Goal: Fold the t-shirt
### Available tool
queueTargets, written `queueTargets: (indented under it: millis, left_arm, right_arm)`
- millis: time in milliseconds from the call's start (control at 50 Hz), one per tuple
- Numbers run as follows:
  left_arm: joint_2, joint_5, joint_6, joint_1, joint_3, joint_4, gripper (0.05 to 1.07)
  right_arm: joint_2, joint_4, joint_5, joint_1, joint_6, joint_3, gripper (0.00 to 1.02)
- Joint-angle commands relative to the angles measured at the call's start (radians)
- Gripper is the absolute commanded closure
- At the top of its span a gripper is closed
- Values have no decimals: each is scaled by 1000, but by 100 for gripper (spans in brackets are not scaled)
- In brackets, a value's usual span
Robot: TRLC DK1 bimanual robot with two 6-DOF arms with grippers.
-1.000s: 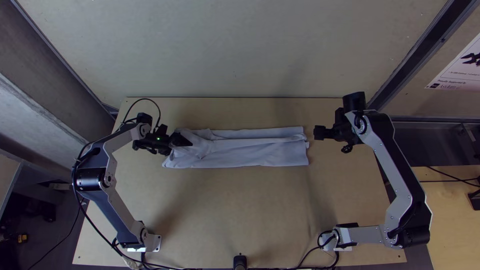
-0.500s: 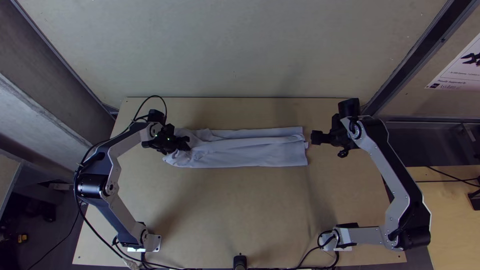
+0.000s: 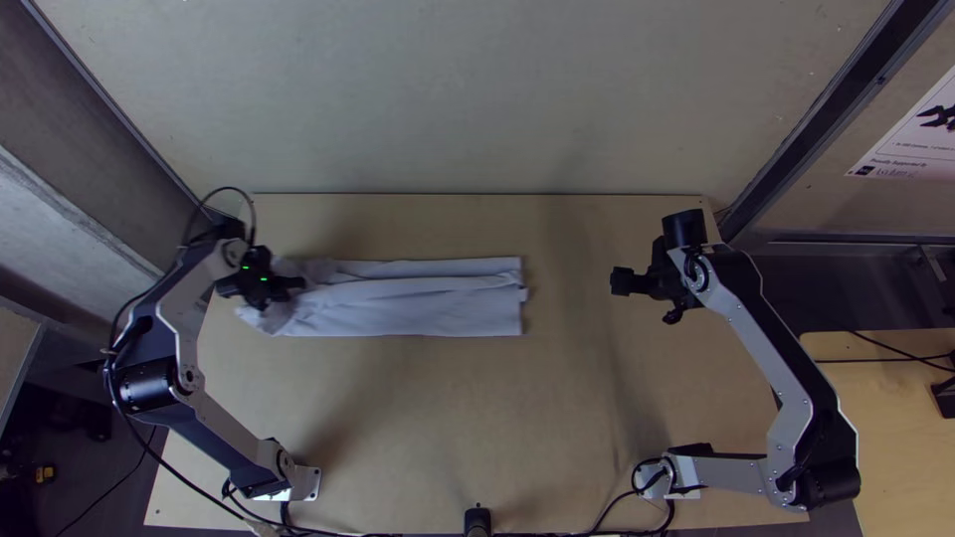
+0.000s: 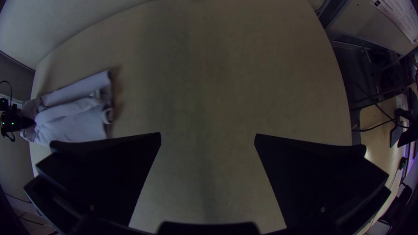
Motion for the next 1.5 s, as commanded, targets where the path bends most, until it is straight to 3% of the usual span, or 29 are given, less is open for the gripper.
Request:
queueTargets:
  millis: [0,120,280,720,860,1080,1480]
  left_arm:
    - [19,-51,149,106,82,-16,105]
    - [51,-143,260,184,166,-15,105]
    - [7,-249,327,186,226,-18,105]
    - [-249,-507,341,-205,214,-102,105]
    - [-254,-528,277,-326,252,-197,105]
    - [-159,-528,84,-504,355,-392,105]
    - [18,-522,-150,-698,386,-486,104]
  right_arm:
    - [-32,12,8,12,36,-40,3]
    - [-44,23,8,17,48,-63,4]
    - [-54,38,8,18,52,-80,4]
    - [-68,44,8,11,54,-81,4]
    - [-78,44,8,-6,51,-89,4]
    - [-80,46,8,-22,48,-100,4]
    - [-112,46,8,-54,33,-149,4]
